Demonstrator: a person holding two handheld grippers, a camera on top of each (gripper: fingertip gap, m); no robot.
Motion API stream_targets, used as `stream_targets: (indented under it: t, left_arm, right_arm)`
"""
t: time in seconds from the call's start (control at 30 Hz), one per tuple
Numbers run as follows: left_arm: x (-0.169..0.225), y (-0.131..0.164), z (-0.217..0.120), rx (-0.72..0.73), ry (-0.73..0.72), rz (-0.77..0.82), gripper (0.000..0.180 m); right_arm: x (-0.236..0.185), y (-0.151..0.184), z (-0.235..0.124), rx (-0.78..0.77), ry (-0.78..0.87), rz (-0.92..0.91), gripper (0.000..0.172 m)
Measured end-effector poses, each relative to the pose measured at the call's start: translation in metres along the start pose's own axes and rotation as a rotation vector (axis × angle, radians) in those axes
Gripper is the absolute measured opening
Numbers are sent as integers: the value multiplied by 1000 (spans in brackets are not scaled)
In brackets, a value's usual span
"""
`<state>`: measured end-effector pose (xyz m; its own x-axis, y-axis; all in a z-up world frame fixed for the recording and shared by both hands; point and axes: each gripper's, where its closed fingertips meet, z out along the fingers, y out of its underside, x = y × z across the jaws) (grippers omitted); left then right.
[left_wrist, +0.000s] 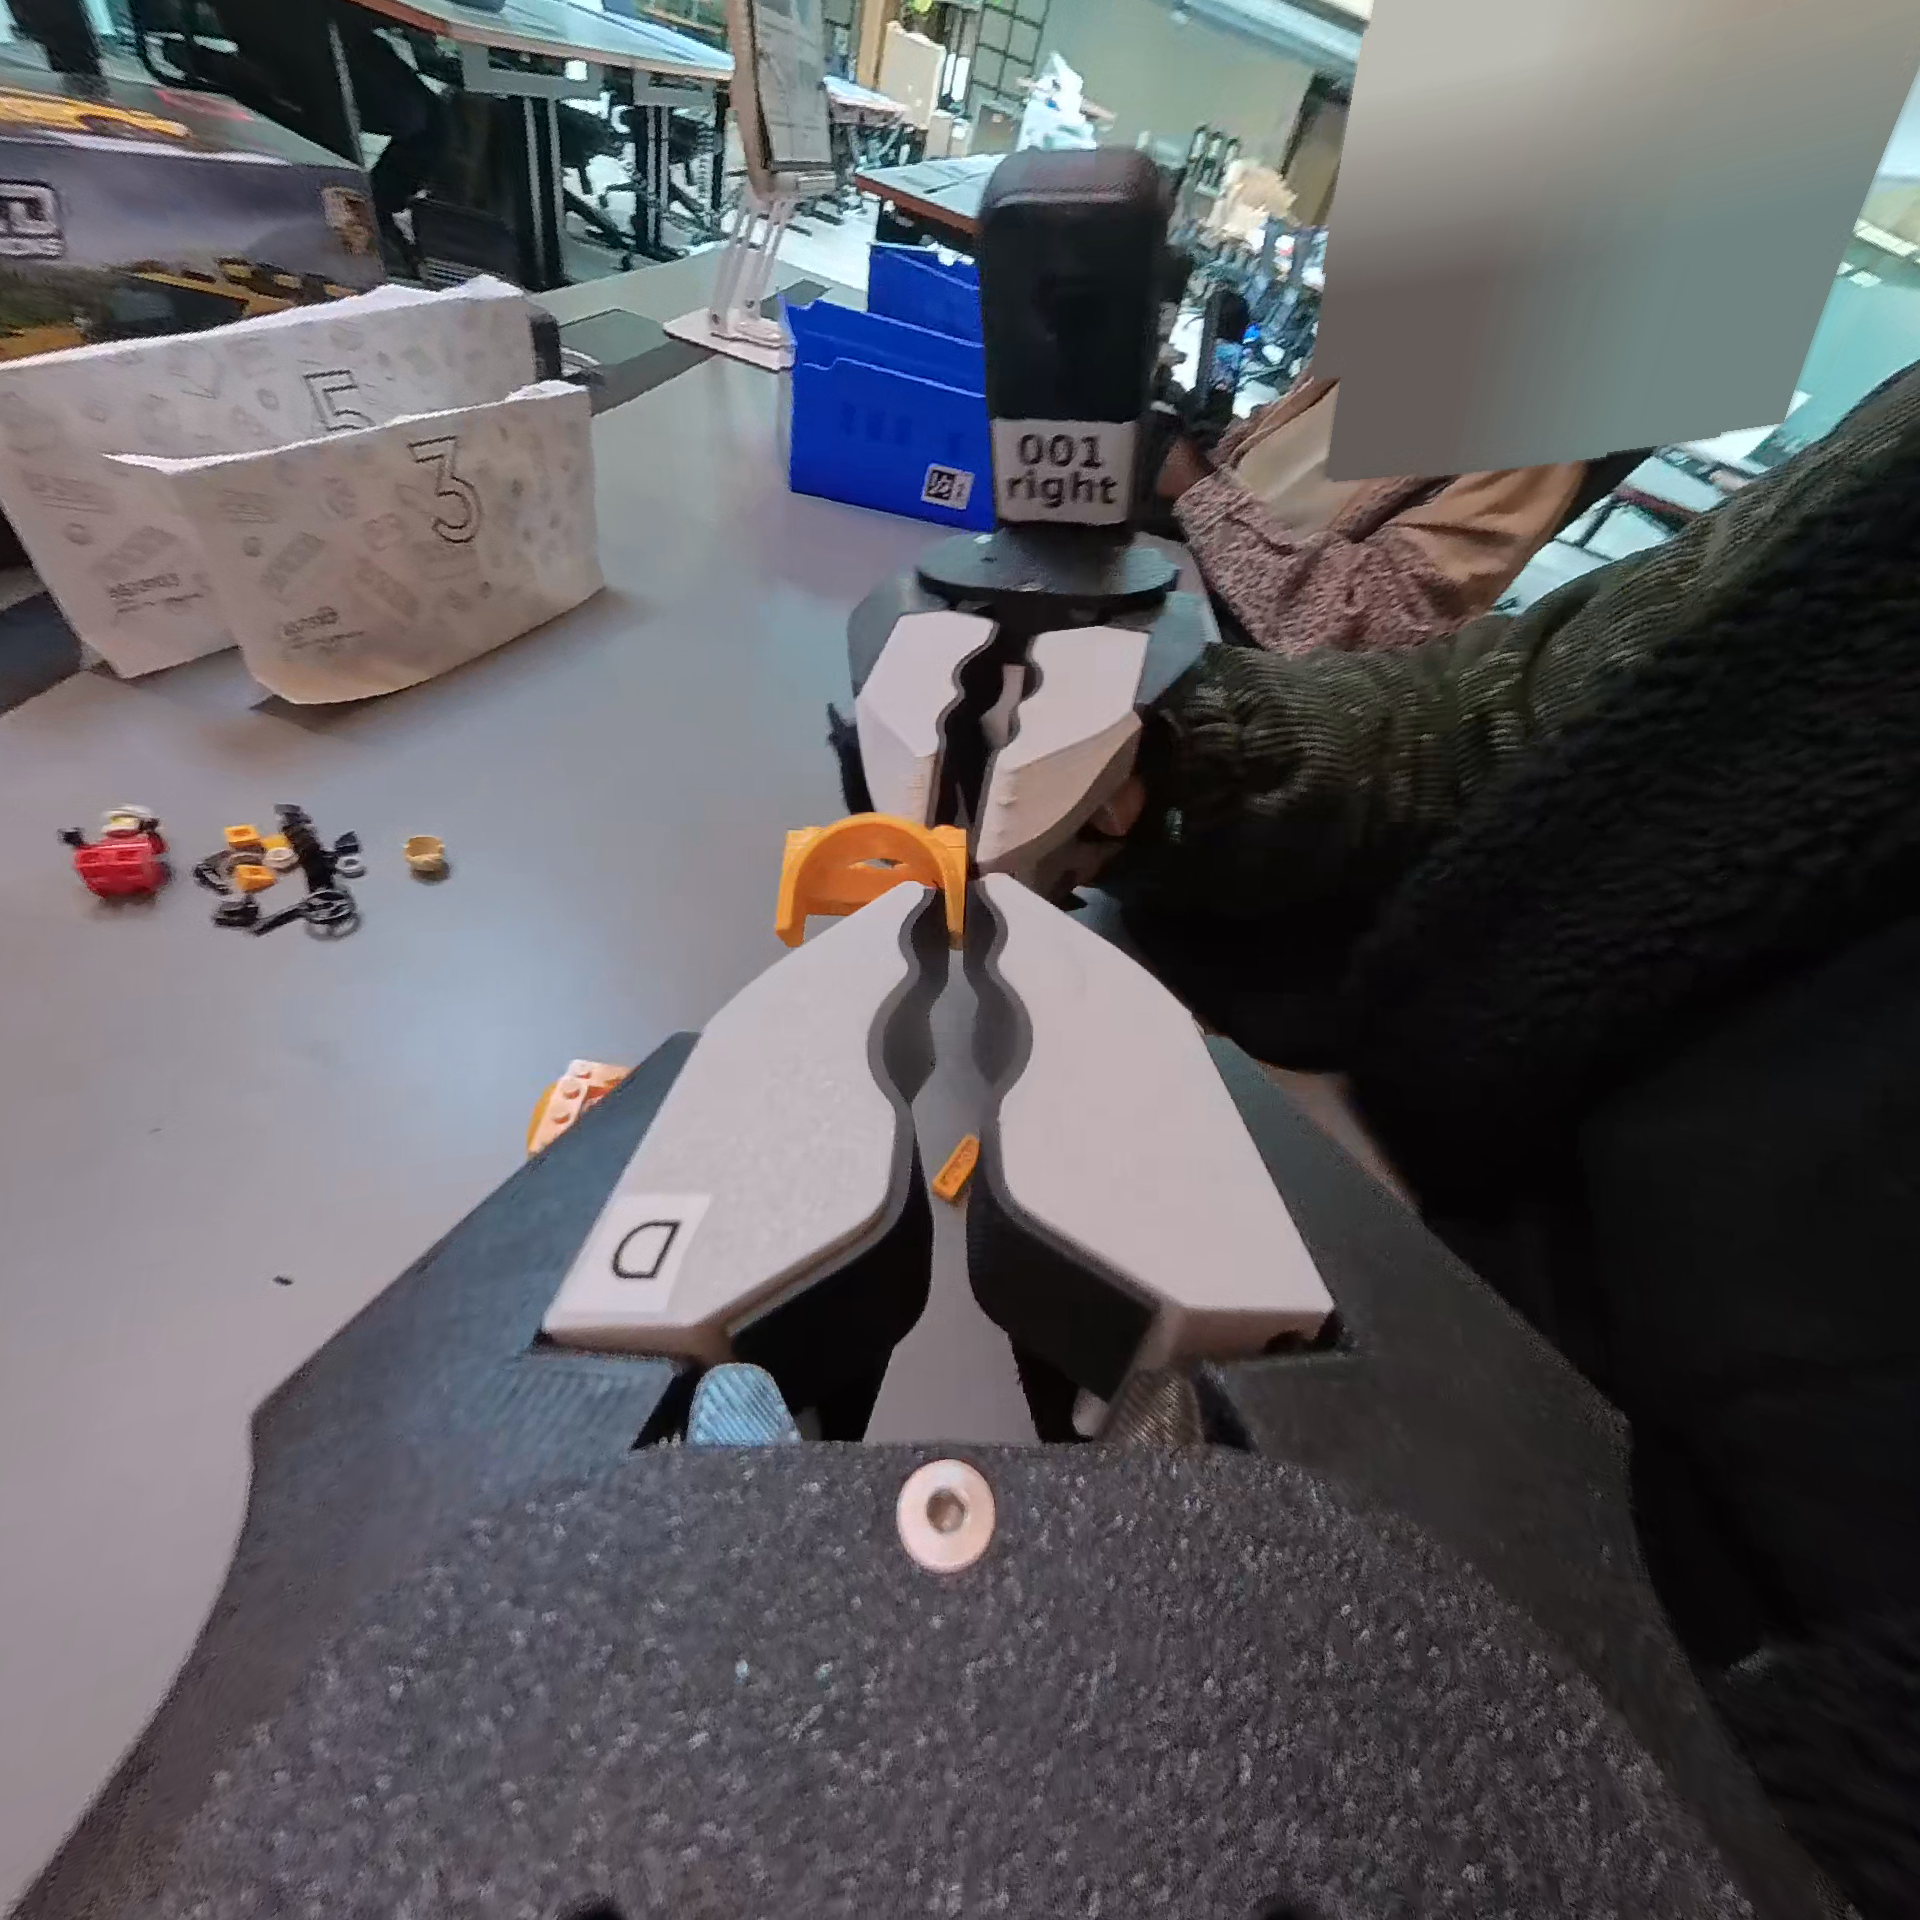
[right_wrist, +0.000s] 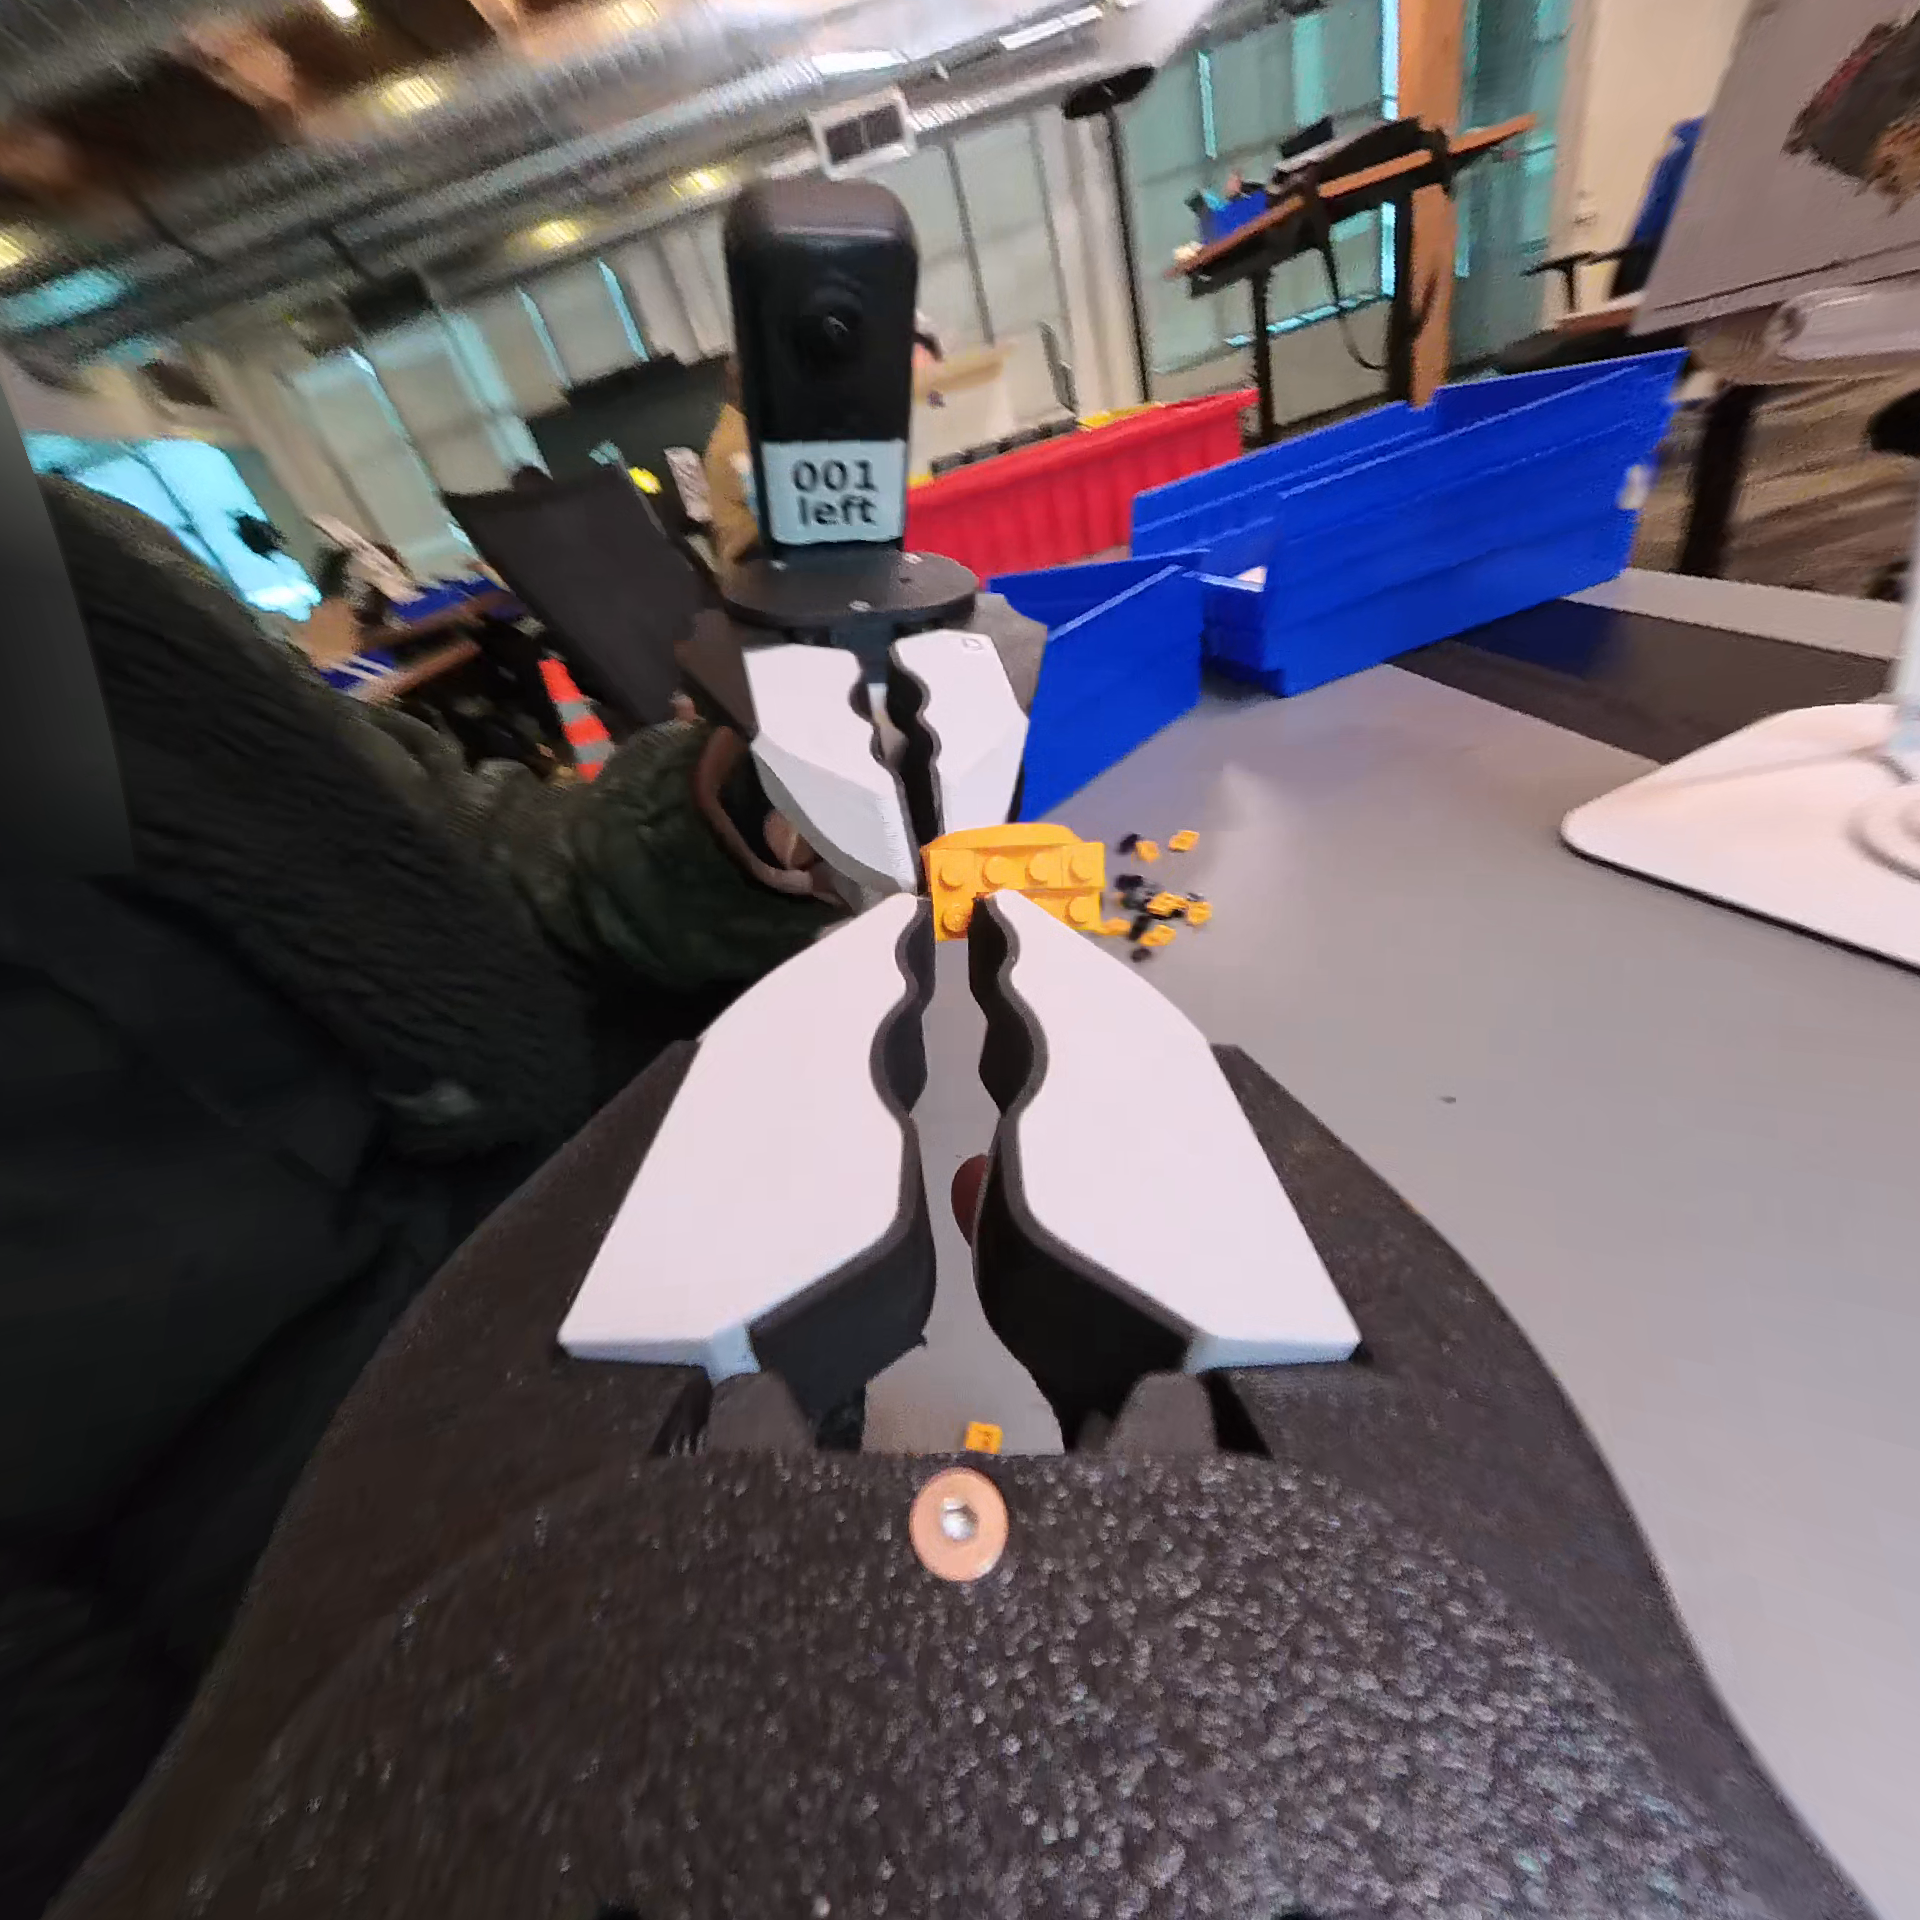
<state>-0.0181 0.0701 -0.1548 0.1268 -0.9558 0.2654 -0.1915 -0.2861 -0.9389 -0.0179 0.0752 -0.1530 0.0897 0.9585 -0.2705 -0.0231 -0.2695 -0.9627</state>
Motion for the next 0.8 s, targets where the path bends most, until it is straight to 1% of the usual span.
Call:
stream_targets:
  t: [0.07,0.1,0.13,0.17,0.2,0.23,0.27,0.3,0.33,0.43,0.47,0.53,0.6,0.7,0.8]
  left_arm:
    - [4,-2,0,8,30,-7,4]
    - [-3,0,-3,-5,-12,-2,4]
    - [-15,4,-9,-21,-72,26,3]
    - [-17,-1,-16,15,-40,-19,4]
    - [-13,-8,-21,53,1,-60,3]
    - [-12,-10,-21,50,-15,-29,4]
    - [-10,-10,-19,39,-19,-1,4]
    - [-5,-11,-18,51,15,-11,4]
    - [-2,-12,-17,65,45,-32,3]
    - [4,-16,-21,125,166,-108,3]
    - [7,-16,-21,133,214,-133,3]
    - [11,-14,-21,140,277,-177,3]
    - [14,-8,-18,119,320,-199,3]
    - [16,1,-12,74,343,-205,3]
    - [17,4,-11,66,353,-201,3]
  right_arm:
    - [-5,-3,-2,33,-65,44,6]
    - [-9,-8,-5,67,-106,64,6]
    - [-10,-20,-13,131,-140,104,6]
    - [-4,-28,-21,160,-115,99,6]
    - [4,-27,-24,132,-47,43,6]
    - [7,-25,-25,112,-15,11,6]
    - [6,-23,-23,93,-20,13,6]
    - [6,-18,-19,62,-15,0,6]
    - [5,-8,-14,-8,-5,-41,6]
    - [-3,40,2,-294,7,-239,7]
    - [-4,52,6,-358,23,-297,8]
    - [-7,66,14,-423,41,-366,16]
    - [-8,66,17,-422,49,-382,20]
    - [-9,56,15,-376,47,-330,30]
    - [-9,42,10,-308,31,-264,35]
